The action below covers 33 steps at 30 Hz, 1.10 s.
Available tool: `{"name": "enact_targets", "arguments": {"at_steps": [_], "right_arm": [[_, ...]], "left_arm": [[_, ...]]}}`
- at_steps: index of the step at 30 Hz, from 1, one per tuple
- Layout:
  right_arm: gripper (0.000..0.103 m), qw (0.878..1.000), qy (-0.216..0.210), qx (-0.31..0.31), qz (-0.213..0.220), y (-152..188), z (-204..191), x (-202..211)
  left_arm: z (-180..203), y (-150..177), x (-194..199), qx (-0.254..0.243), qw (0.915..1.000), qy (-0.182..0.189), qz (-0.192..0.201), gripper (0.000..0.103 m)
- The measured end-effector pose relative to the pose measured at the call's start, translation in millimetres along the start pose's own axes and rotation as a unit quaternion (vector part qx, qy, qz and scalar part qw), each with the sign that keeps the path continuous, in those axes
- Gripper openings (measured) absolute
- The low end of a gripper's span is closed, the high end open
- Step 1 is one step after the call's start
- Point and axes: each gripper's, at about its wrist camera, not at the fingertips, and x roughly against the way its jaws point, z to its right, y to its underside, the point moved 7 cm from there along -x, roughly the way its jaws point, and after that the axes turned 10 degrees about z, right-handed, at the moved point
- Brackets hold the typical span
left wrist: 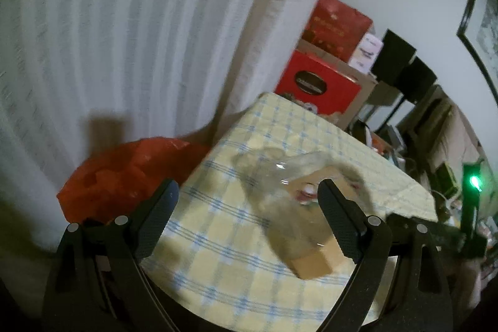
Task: Organize objects
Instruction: 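Reach the left tool to the clear box while the right tool reaches the gold pouch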
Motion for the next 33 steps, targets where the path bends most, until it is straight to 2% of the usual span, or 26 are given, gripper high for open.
{"name": "enact_targets", "arguments": {"at_steps": [6,14,16,17,19,21,24,27,33], "right_arm": [[0.102,0.997,0.005,0.061,-0.051,-20.2,-45.7,-57.9],[0.102,0.994,0.003,0.096,-0.049,-19.0,-90.4,-72.6],[0.102,0.994,0.016,0.104,-0.034,-22.8,-90.8,-71.4],[0.103,0.994,0.041,0.103,-0.023,-26.4,-85.7,-74.3],[0.102,0.995,0.069,0.075,-0.017,-30.4,-72.3,-79.7],[0.102,0.996,0.069,0.048,-0.042,-26.0,-65.4,-90.7],[0.102,0.994,0.064,0.056,-0.064,-15.7,-70.3,-100.9],[0.102,0.994,0.069,0.077,-0.044,-14.1,-74.9,-100.4],[0.103,0.995,0.047,0.082,-0.038,-8.1,-63.0,-97.8]], "left_arm": [[-31.6,7.5,-14.1,0.016,0.9992,-0.035,-0.010,0.090],[-41.0,10.2,-19.6,0.034,0.9984,-0.043,-0.010,0.090],[-39.6,10.3,-19.8,0.030,0.9986,-0.042,-0.011,0.090],[-39.9,9.7,-19.3,0.030,0.9986,-0.044,-0.009,0.090],[-40.7,9.4,-19.2,0.035,0.9983,-0.046,-0.010,0.090],[-41.9,9.2,-19.3,0.041,0.9981,-0.045,-0.010,0.090],[-44.5,7.1,-17.4,0.047,0.9979,-0.045,-0.004,0.090],[-46.7,7.1,-18.5,0.051,0.9977,-0.044,-0.005,0.090],[-43.1,9.6,-23.2,0.042,0.9980,-0.045,-0.014,0.090]]}}
